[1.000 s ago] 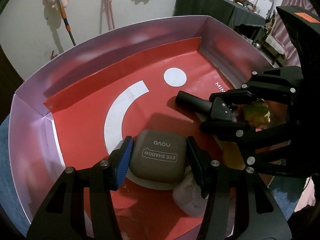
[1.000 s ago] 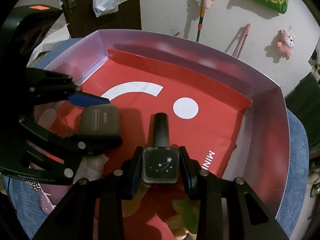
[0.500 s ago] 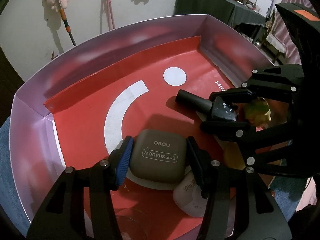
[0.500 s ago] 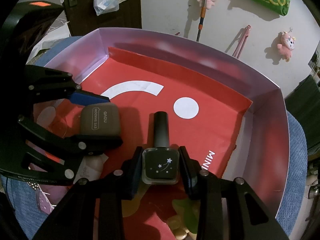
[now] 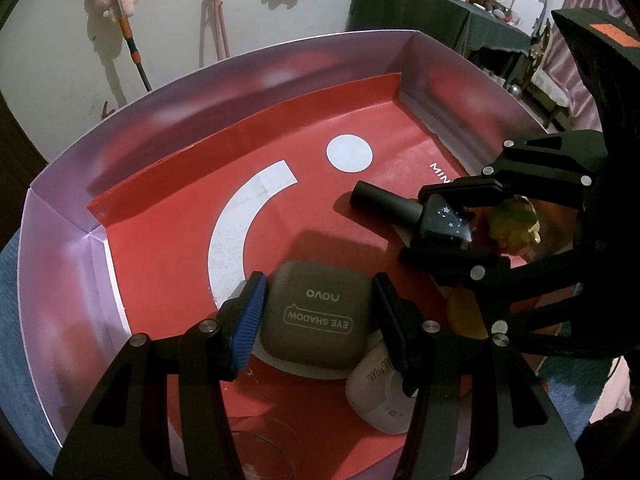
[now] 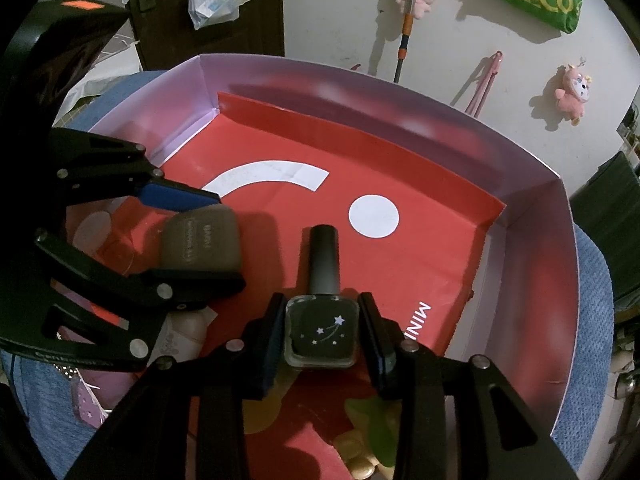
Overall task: Organize rigid objects
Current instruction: 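Open both tools and lift them out of the box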
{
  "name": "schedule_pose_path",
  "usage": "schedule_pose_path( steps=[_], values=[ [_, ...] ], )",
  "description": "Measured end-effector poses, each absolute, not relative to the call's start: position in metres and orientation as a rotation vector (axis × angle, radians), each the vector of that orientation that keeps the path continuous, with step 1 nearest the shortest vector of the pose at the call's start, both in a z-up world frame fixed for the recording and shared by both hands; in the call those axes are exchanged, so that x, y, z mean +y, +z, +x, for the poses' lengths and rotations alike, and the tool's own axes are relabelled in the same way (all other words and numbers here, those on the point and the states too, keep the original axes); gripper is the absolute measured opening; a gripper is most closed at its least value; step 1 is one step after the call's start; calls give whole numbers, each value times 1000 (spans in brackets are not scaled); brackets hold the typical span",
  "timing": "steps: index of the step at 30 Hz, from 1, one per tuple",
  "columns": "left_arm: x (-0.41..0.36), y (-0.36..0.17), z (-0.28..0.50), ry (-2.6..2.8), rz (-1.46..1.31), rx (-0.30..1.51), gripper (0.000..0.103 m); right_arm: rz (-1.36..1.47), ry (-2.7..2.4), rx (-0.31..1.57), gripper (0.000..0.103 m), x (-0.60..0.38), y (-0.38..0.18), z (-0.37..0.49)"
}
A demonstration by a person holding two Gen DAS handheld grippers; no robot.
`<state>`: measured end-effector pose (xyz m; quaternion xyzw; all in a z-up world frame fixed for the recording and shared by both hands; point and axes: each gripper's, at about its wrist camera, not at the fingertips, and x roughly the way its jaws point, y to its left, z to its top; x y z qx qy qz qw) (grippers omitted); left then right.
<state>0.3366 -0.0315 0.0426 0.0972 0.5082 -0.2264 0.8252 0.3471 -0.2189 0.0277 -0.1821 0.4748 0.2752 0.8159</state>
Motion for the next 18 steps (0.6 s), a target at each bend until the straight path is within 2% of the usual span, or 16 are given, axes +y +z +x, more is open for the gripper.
schedule_pose_path(
  steps=[14,16,18],
  values=[
    [-27,45,333,-482,197,1066,54,-388,586,1018,46,-216,28,345],
    [-26,48,330,-486,196,1051,56,-386,585,1014,46,-217,30,345],
    [-25,53,327,-487,193,1030,64,-381,583,1010,47,-218,32,343]
  ],
)
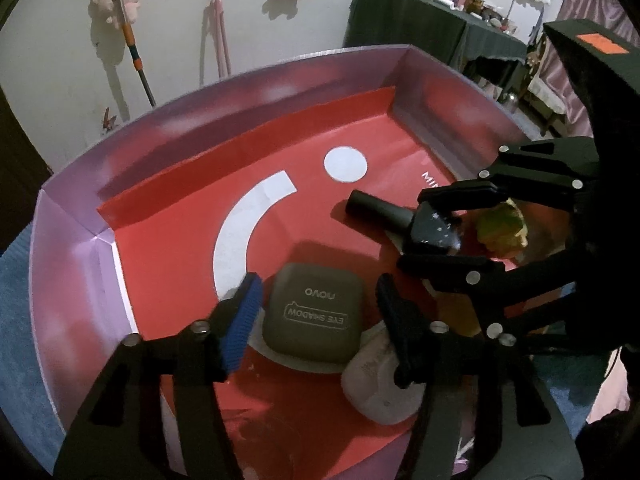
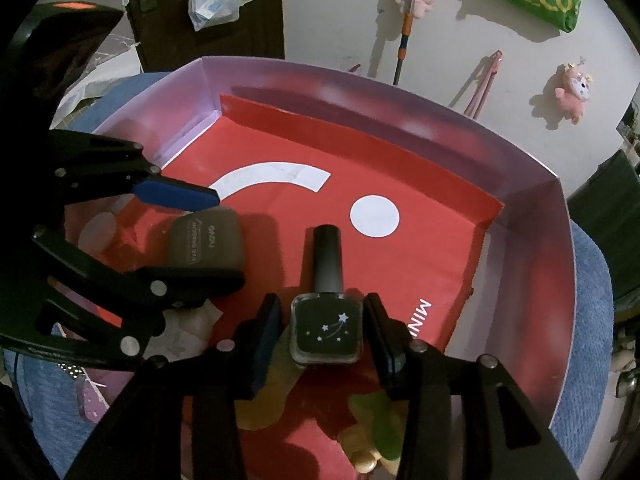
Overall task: Organize rigid objects
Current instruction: 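Open both tools and lift them out of the box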
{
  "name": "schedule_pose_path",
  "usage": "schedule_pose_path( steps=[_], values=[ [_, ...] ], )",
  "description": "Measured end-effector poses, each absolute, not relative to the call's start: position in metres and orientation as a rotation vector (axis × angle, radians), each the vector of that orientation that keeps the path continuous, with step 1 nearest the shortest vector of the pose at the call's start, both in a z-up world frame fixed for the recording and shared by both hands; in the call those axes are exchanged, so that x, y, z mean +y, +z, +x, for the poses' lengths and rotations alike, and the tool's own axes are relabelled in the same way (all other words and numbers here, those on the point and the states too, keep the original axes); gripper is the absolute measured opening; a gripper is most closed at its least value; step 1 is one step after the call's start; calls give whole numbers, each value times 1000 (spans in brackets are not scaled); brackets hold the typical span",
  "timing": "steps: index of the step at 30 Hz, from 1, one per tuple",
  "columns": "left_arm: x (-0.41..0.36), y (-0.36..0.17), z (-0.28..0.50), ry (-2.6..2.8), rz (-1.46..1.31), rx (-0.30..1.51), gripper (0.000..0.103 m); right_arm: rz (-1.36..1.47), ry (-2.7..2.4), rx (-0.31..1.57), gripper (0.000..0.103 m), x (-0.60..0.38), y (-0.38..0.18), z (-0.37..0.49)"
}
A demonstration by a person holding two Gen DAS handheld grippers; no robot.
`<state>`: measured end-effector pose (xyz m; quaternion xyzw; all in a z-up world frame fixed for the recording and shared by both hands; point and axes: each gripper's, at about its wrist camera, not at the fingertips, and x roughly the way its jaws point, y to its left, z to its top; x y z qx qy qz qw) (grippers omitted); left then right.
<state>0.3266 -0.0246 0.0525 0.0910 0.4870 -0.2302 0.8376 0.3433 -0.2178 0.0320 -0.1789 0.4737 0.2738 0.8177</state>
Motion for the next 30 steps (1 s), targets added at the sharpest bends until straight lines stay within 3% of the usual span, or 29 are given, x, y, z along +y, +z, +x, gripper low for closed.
schedule_pose_path(
  steps=[4,9,17,21,25,27,30],
  values=[
    [-21,66,318,-478,185,986,65,-380,571,989,56,-221,41,339],
    [-13,88,299,-463,138,927,69,-383,555,956,59,-226,58,329],
    [0,128,251,-431,39,826,74,-383,535,843,76,-232,104,284],
    [-2,150,213,-407,47,735,87,-375,531,777,83,-237,130,255],
    [0,169,168,-372,69,625,89,-341,523,698,96,-245,156,219],
    [2,175,146,-327,76,567,95,-326,509,655,100,-251,167,198],
    [6,180,112,-244,94,460,97,-299,496,600,103,-261,177,170]
  ],
)
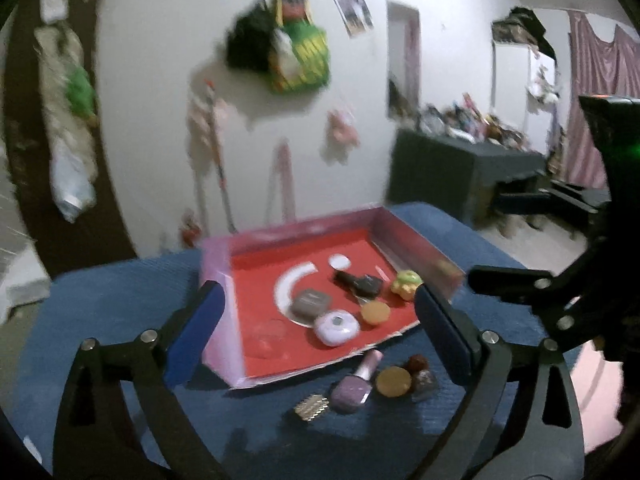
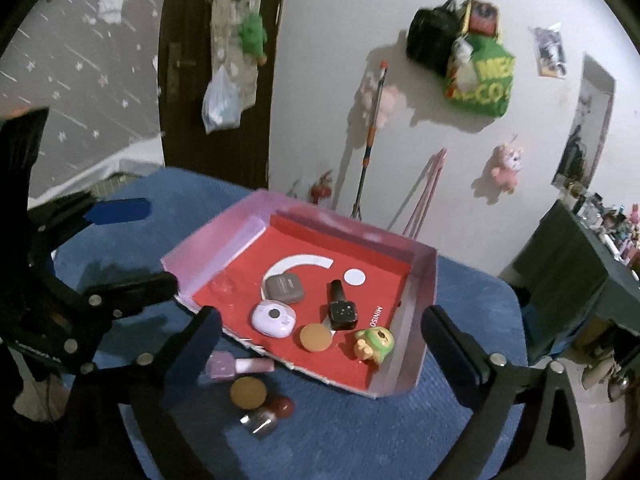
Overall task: Organize rigid objects
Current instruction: 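Open both tools and lift them out of the box, then move the right tool to the red-capped glitter bottle while the left tool approaches the studded silver roller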
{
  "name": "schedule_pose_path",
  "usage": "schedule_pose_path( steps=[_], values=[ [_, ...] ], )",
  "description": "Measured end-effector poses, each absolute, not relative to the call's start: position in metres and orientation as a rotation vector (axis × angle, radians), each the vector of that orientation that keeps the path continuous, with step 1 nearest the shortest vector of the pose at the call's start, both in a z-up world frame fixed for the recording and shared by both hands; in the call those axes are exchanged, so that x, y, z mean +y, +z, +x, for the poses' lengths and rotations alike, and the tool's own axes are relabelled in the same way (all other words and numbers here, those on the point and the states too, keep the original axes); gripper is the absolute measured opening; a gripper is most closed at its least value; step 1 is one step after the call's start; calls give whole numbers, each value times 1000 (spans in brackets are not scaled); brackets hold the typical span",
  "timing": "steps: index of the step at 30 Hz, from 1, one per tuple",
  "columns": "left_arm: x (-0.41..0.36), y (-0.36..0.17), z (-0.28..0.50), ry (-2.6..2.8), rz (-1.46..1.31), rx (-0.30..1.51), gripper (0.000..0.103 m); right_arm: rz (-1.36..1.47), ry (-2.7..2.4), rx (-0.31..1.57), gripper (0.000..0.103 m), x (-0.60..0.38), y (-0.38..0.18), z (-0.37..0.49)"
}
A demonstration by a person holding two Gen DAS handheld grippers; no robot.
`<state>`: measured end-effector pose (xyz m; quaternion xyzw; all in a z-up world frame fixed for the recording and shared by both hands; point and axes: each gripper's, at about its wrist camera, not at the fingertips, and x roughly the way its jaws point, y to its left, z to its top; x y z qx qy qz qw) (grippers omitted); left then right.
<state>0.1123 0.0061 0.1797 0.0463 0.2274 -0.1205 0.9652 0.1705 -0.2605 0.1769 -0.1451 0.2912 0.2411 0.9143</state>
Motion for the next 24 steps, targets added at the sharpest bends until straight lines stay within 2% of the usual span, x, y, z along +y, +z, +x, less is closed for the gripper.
schedule_pose_path(
  steps=[11,24],
  values=[
    [14,167,35,-153,10,323,98,-242,350,437,103,-289,170,84],
    [7,101,25,-116,-28,431,98,-73,281,490,103,-306,99,59]
  ],
)
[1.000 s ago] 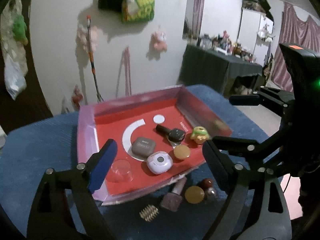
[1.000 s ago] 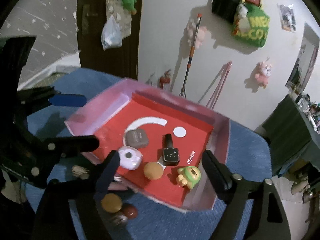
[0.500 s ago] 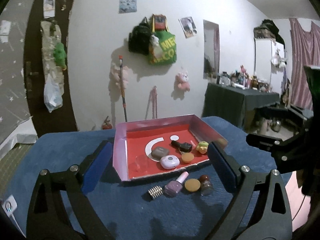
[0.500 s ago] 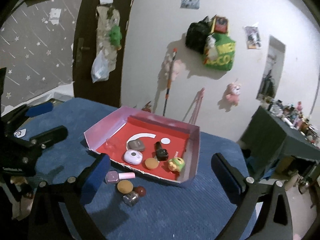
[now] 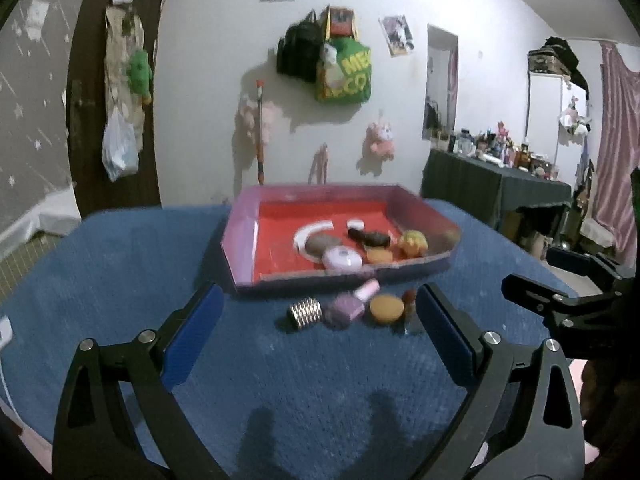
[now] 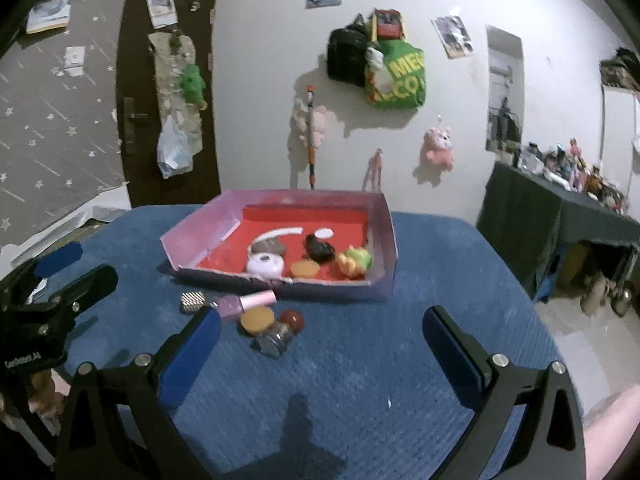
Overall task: Organize rigid objects
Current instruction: 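Move the right tool to the red-capped glitter bottle while the left tool approaches the studded silver roller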
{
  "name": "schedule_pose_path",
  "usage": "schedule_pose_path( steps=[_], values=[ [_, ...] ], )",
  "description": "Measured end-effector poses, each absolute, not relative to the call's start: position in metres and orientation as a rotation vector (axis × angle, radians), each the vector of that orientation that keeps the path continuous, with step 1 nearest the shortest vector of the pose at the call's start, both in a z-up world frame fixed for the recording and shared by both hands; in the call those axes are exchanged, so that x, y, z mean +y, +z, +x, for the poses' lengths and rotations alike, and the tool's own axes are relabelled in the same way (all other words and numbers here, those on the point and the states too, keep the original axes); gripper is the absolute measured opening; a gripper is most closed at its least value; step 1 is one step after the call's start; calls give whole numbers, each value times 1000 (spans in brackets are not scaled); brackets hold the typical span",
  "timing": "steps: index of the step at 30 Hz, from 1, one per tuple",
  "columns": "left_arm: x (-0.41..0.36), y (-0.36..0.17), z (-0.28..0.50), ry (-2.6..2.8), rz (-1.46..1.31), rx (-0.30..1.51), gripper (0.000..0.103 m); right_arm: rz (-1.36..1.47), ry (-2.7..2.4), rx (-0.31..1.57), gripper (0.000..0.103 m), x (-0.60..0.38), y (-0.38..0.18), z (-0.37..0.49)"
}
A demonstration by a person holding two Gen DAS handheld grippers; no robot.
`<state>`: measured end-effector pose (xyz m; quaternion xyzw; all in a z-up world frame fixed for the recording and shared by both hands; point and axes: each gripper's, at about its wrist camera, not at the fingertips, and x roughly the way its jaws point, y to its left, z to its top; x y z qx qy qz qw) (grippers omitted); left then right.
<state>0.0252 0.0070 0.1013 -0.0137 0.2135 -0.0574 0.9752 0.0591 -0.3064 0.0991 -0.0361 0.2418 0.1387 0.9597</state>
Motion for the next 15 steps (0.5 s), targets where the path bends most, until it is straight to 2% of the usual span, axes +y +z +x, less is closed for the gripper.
schedule_pose_path(
  steps=[8,15],
  values=[
    [8,70,36,-108,-46,512,98,-80,233,581,103,-305,50,69],
    [9,60,45,-101,-52,548,98,-80,224,617,103,-303,34,78]
  ],
)
